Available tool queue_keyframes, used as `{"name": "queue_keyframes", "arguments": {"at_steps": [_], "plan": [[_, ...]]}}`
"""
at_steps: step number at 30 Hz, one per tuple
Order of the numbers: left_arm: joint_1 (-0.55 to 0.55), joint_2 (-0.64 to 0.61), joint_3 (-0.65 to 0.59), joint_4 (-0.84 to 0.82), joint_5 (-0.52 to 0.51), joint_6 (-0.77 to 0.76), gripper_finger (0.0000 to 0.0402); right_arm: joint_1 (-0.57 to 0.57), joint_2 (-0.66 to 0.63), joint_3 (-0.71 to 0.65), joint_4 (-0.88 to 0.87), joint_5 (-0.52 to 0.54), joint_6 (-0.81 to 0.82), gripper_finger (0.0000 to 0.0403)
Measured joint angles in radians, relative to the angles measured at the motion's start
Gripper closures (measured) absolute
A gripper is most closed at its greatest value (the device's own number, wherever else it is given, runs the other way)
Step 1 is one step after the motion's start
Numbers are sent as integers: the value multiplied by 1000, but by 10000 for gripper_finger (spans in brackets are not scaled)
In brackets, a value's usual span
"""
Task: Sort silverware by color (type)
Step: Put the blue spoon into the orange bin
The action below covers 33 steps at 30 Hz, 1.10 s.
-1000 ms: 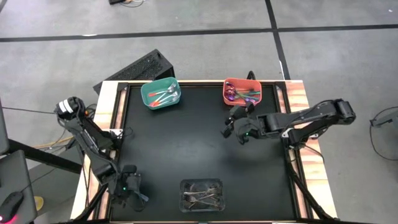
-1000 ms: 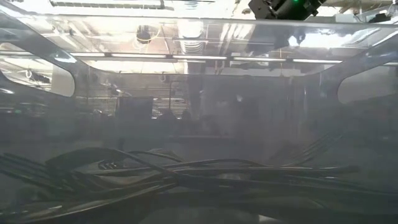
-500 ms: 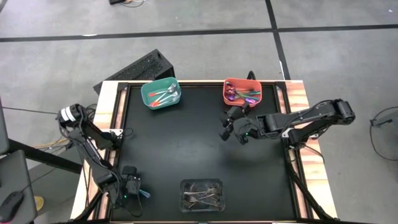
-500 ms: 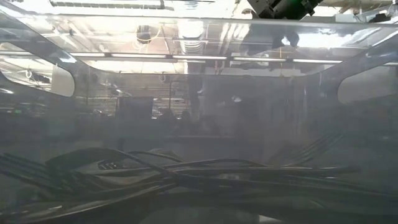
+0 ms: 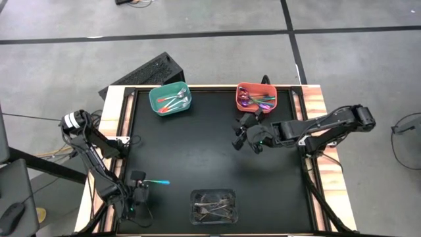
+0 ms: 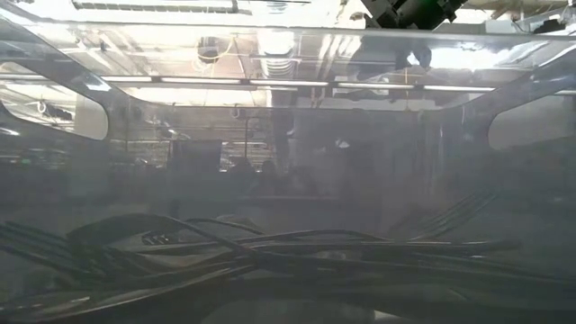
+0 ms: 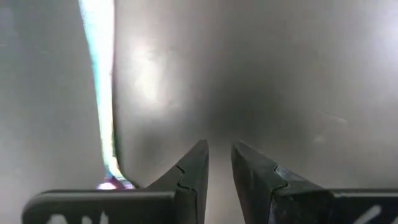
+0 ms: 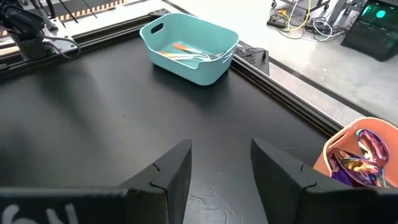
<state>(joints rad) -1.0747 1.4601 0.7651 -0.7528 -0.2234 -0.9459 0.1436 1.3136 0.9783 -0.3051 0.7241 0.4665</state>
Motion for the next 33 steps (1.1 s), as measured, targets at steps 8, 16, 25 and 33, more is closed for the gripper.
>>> {"name": "queue_keyframes", "arguments": {"at_steps": [8, 16, 25, 33], "plan": [[30, 0, -4, -142, -262, -106, 322, 0, 0, 0, 0, -8, -3, 221], [107, -2, -111, -34, -183, -38, 248, 1, 0, 0, -5, -26, -3, 221], [126, -8, -153, -12, -117, -75, 275, 0, 0, 0, -19, -50, -3, 221], [134, -7, -155, 28, -70, -45, 391, 0, 1, 0, 6, -119, 5, 221]]}}
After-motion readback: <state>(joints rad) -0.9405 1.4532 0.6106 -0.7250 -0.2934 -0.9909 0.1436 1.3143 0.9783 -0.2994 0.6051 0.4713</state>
